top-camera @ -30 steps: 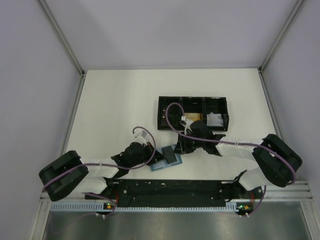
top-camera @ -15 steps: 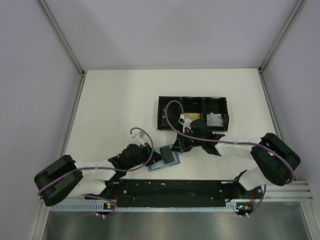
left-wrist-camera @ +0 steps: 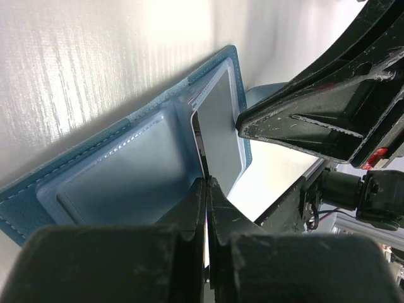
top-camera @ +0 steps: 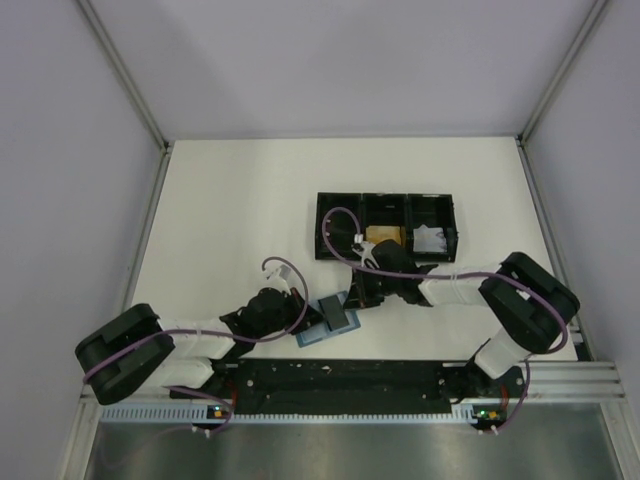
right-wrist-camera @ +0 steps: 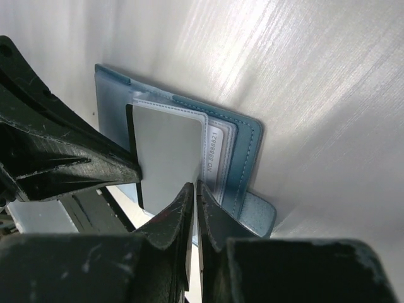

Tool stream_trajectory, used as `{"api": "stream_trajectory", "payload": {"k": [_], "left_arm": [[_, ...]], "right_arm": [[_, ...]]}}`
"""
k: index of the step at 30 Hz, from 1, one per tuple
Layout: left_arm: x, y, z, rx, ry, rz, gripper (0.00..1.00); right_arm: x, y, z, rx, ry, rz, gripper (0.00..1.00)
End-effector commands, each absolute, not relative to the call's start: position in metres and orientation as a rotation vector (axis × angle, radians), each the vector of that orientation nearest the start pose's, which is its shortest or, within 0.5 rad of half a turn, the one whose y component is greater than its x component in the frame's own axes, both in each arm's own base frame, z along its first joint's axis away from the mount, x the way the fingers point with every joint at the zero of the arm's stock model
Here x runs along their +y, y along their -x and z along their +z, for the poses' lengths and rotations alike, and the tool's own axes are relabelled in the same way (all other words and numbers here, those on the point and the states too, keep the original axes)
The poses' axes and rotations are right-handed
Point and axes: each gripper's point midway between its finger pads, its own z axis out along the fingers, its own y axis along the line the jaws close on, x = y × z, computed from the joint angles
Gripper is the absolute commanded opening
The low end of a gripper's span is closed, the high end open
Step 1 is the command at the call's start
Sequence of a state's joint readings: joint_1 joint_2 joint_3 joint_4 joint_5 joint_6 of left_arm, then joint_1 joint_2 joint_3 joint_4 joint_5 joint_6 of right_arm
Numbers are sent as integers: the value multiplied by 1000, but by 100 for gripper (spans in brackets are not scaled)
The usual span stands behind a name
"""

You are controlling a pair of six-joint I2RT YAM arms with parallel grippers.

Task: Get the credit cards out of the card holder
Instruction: Remove the credit card from the card holder.

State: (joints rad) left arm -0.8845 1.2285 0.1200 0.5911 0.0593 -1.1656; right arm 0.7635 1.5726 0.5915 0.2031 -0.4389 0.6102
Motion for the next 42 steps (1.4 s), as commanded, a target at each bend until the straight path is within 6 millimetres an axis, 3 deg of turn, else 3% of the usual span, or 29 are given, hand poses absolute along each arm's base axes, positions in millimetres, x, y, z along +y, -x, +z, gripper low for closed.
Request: {"api": "stream_trajectory", "payload": {"k": [1,10,13,20,24,31,36,42], "left_arm": [[-269,-161,45,2303,307,-1231,0],[-254,-158,36,2338,369,-1172,0],[-252,-156,33,2350,363,-1154,0],[-255,-157,30,2378,325,-1129,0],[-261,-158,31,2393,297,-1135,0],[-261,-159,33,2383,300,-1138,0],[-260,-158,32,2384,304,-1136,0],[-257,-157,32,2374,328,-1143,0]], "right_arm": [[298,-182,13,2615,447,1002,5],[283,-181,0,2680,451,878,3],[288,-183,8,2647,470,900,3],[325,-184,63,2433,582,1099,3],[339,-184,70,2413,600,1156,3],[331,-184,40,2529,583,1068,3],[309,-180,8,2652,600,897,3],[283,-180,-11,2745,586,692,3]]}}
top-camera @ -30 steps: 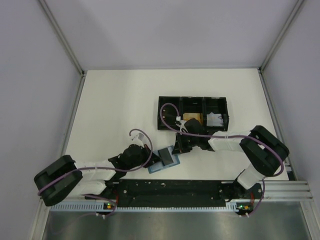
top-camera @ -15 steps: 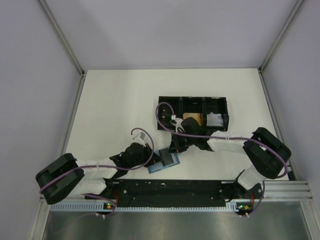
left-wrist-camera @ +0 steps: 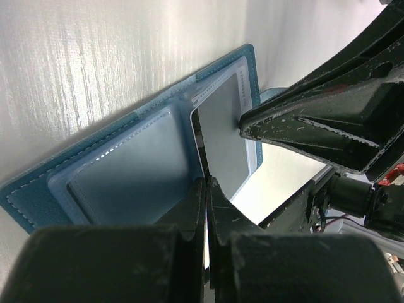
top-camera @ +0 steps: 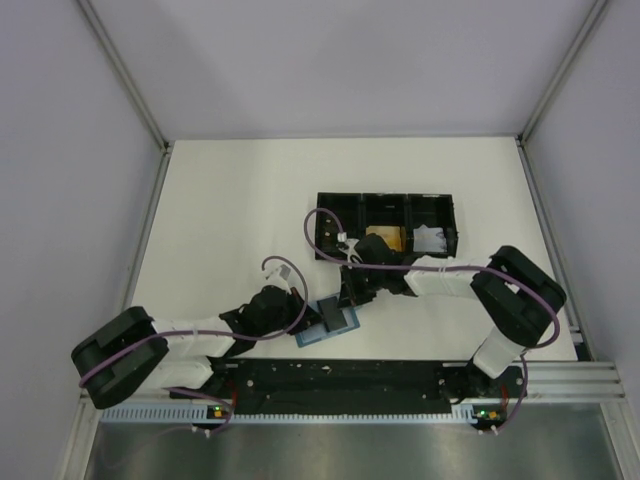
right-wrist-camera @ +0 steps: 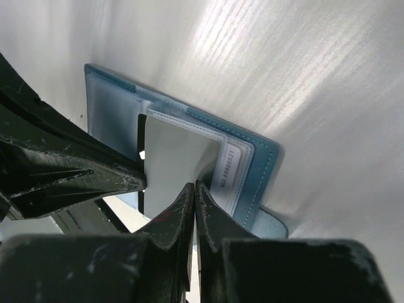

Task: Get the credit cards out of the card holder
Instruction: Remove the credit card from the card holder.

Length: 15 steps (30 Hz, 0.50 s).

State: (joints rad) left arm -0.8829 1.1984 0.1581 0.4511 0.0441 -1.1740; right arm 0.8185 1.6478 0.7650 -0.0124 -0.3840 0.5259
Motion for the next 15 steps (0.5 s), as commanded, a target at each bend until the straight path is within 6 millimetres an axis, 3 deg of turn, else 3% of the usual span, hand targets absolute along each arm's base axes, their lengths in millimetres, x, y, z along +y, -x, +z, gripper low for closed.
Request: {"api": "stream_trajectory", "payload": {"k": [1,15], "left_arm": [[-255,-157,31,2373,333,-1138,0],[-242,-150,24,2387,367,-1113,0]], "right_arm": [[280,-180,-14,2754,586,669,2],[262,-179,-28,2814,608,535,2]]}}
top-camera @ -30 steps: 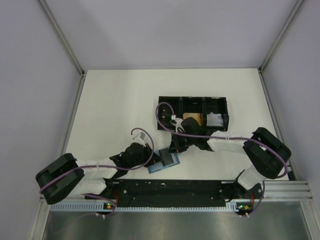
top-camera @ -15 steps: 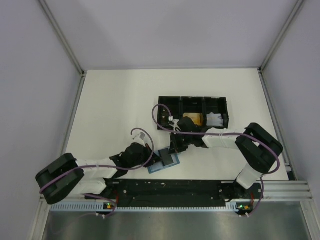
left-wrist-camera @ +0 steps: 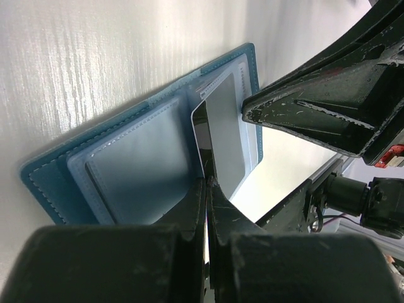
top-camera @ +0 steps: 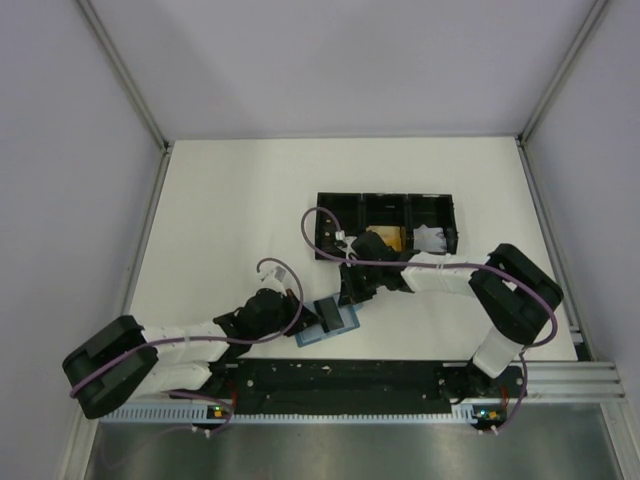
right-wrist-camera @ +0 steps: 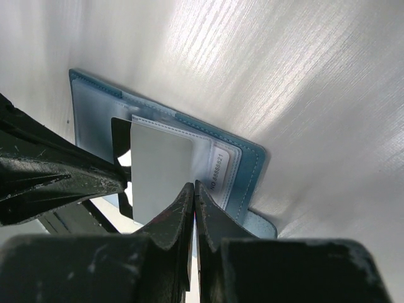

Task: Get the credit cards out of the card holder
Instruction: Remove the credit card from the card holder.

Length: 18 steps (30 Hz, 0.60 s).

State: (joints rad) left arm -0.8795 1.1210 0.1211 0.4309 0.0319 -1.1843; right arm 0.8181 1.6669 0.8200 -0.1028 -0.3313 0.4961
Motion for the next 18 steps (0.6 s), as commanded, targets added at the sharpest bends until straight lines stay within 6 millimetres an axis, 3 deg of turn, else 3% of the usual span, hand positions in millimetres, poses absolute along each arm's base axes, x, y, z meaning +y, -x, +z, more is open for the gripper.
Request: {"api": "stream_trajectory", "payload": {"k": [1,10,18], "left_arm": [[-242,-149,25,2389,364,-1112,0],[-214,-149,22,2331,441,-1032,0],[-201,-152,37,2230,419,-1039,0]], "right_arm": [[261,-179,-29,2816,611,528,2],[263,-178,-28,2811,638,546,1],[279,-191,3,2685,645,644,0]]}}
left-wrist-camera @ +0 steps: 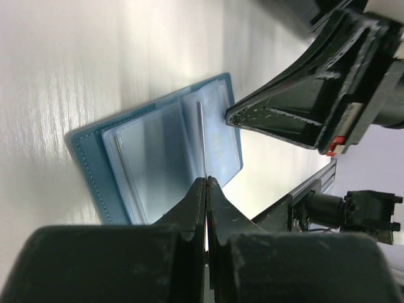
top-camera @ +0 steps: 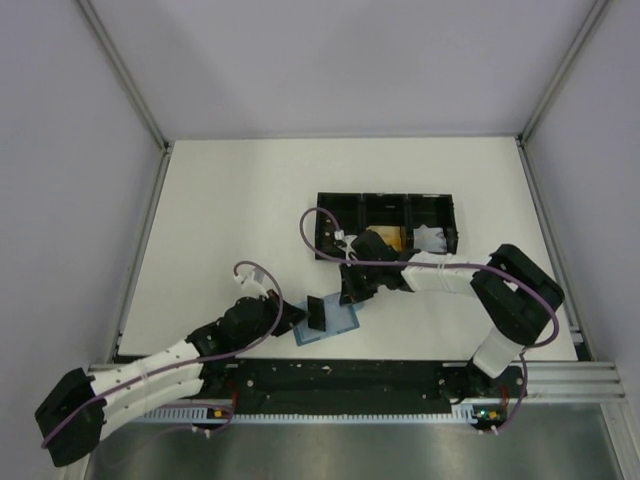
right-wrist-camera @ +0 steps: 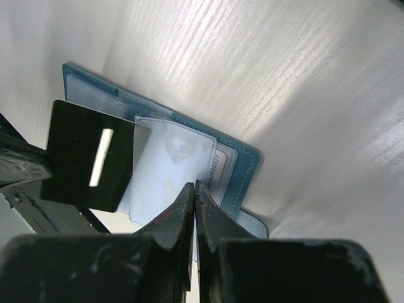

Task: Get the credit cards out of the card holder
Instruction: Remove the credit card from the card holder.

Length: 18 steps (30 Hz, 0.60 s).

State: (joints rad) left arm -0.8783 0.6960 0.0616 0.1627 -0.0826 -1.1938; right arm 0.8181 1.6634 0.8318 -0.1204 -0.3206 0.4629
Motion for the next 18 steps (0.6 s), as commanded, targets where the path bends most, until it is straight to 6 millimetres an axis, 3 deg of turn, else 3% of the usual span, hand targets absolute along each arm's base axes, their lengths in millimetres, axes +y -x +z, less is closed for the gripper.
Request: {"api": "stream_trajectory", "payload": {"k": [1,8,12,18], "left_arm": [[-200,-152,37,2225,417,-1037,0],[-196,-152,36,2222,432,-1022,0],[-197,-154,38,2233,433,-1009,0],[-207,-155,48,2222,478,-1086,0]], "right_arm": [[281,-192,6,2671,653,653,0],[296,-196,32,2520,742,682,27],[312,-196,58,2314,868,634,47],[333,-180,86,1975,1071,503,68]]}}
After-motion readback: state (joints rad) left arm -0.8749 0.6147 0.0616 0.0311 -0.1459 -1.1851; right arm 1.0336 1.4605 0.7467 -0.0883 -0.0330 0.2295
